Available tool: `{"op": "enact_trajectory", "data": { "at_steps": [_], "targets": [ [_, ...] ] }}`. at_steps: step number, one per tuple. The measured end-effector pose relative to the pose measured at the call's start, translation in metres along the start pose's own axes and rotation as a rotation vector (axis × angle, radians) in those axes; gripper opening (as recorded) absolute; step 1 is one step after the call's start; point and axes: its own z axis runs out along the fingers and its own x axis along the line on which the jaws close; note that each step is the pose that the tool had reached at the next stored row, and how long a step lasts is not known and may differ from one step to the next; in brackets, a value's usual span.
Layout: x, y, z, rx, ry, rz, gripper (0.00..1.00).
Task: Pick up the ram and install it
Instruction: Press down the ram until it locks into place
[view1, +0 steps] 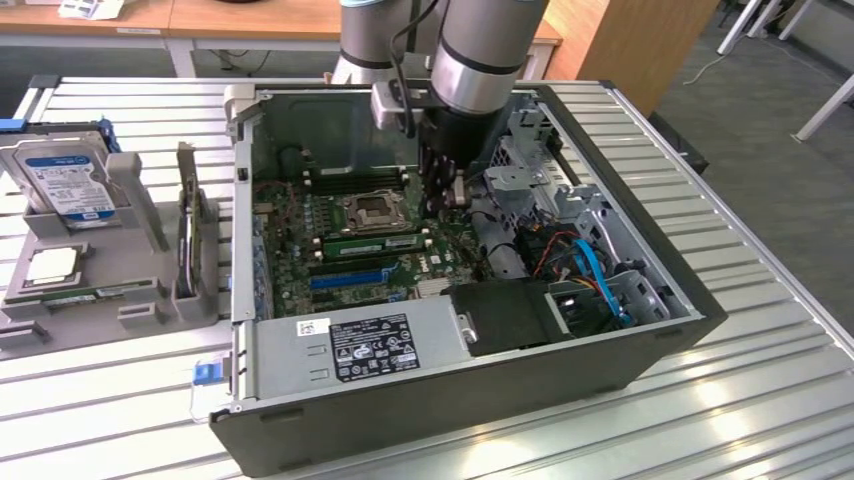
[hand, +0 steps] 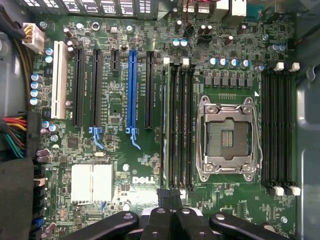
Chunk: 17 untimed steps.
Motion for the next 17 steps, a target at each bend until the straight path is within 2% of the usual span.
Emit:
{"op": "enact_trajectory", "data": {
  "at_steps": [17],
  "targets": [
    [0.0005, -0.0004, 0.0079, 0.0000, 0.0000, 0.000, 0.10]
  ]
}}
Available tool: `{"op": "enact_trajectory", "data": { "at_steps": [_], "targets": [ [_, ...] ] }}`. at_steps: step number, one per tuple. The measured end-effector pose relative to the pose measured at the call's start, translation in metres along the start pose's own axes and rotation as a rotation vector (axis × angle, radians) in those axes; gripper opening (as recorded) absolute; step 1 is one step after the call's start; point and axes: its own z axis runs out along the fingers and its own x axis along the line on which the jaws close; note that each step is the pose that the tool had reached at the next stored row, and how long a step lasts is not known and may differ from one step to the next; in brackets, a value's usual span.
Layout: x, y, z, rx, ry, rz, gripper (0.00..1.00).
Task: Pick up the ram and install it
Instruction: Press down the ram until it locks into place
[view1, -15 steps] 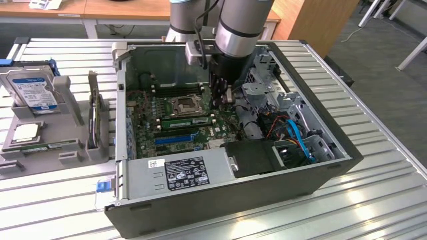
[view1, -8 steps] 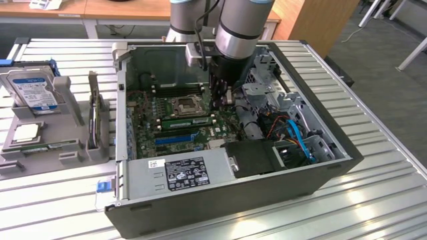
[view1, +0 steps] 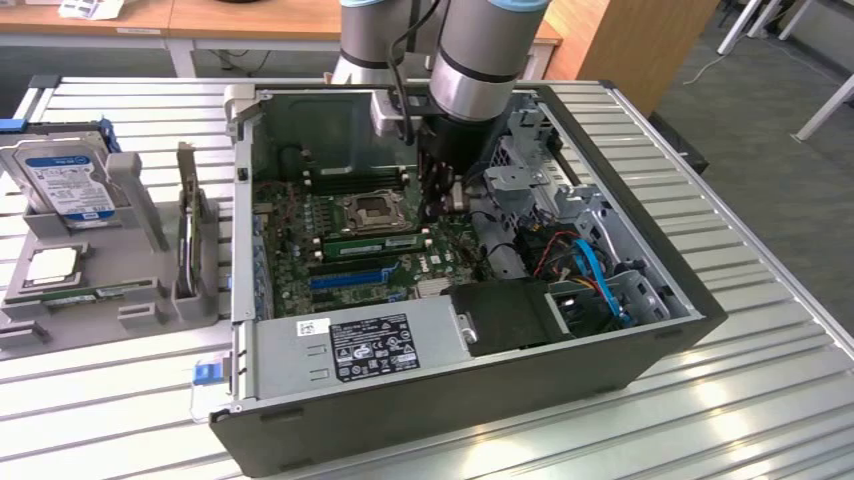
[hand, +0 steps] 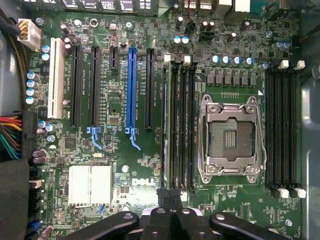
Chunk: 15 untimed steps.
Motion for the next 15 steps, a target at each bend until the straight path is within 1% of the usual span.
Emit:
{"op": "enact_trajectory", "data": {
  "at_steps": [15],
  "targets": [
    [0.0007, -0.0004, 0.0089, 0.0001, -0.0002, 0.000, 0.10]
  ]
}}
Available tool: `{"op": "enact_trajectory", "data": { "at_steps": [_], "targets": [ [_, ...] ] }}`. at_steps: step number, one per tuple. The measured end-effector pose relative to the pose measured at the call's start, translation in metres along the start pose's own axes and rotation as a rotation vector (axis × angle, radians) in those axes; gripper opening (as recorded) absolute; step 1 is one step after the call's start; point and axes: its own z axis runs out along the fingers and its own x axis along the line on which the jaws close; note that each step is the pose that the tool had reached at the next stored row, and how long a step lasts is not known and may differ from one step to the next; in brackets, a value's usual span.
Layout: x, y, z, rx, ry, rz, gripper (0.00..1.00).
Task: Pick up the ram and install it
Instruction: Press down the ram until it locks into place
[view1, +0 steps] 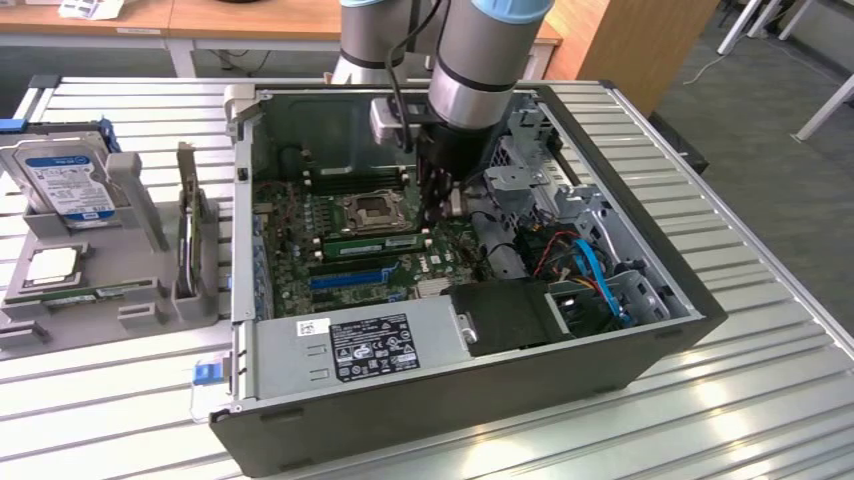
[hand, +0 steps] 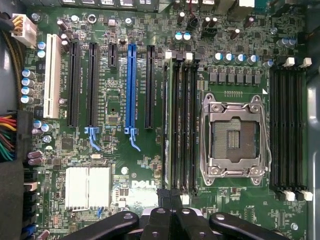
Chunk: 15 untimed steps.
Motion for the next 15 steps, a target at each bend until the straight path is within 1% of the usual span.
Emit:
{"op": "enact_trajectory", "data": {
  "at_steps": [8, 15],
  "targets": [
    [0.0005, -0.0003, 0.0067, -0.0002, 0.0002, 0.000, 0.10],
    [0.0004, -0.0004, 0.0073, -0.0002, 0.0002, 0.000, 0.10]
  ]
}}
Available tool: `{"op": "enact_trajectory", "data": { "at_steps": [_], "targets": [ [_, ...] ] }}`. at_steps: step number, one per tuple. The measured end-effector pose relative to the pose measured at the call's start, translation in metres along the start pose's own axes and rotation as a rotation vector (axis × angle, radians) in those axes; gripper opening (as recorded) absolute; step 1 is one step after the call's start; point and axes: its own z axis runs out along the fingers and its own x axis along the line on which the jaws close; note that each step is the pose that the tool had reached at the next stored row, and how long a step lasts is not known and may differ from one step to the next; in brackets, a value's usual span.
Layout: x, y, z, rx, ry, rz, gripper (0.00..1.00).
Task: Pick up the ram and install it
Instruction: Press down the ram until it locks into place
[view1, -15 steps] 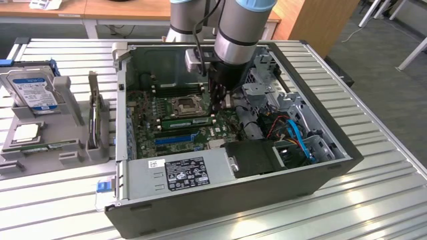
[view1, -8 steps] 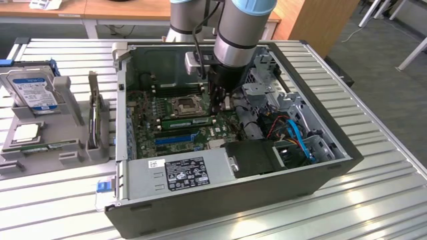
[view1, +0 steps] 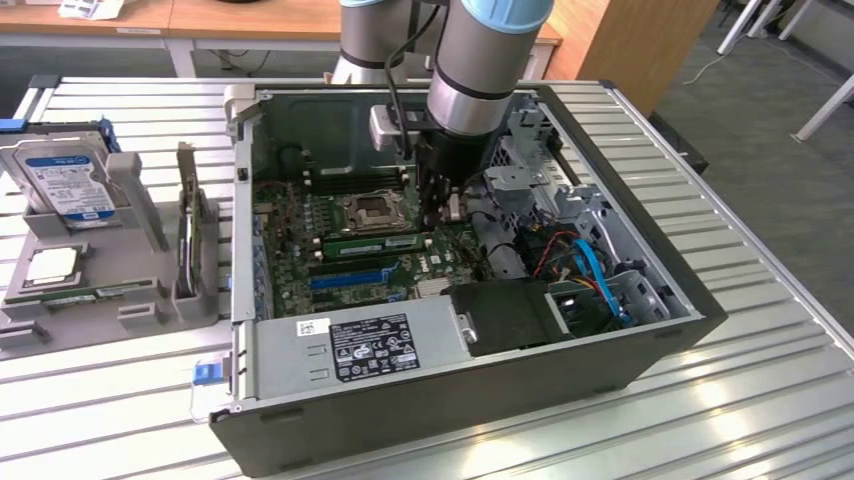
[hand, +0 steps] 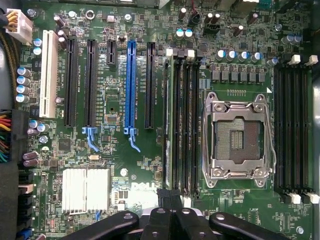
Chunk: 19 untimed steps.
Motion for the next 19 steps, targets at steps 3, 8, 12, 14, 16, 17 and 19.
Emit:
{"op": "enact_trajectory", "data": {
  "at_steps": [3, 8, 12, 14, 16, 17, 19],
  "targets": [
    [-0.0004, -0.0001, 0.0005, 0.0000, 0.0000, 0.000, 0.10],
    [-0.0004, 0.0000, 0.0006, 0.0000, 0.0001, 0.000, 0.10],
    [-0.0011, 0.0000, 0.0007, 0.0001, -0.0001, 0.000, 0.10],
    [-0.0015, 0.0000, 0.0007, 0.0000, 0.0001, 0.000, 0.10],
    [-0.0015, 0.0000, 0.0008, 0.0000, 0.0001, 0.000, 0.10],
    [-0.0015, 0.0000, 0.0012, 0.0000, 0.0001, 0.000, 0.10],
    [-0.0014, -0.0001, 0.0028, 0.0000, 0.0000, 0.000, 0.10]
  ]
}}
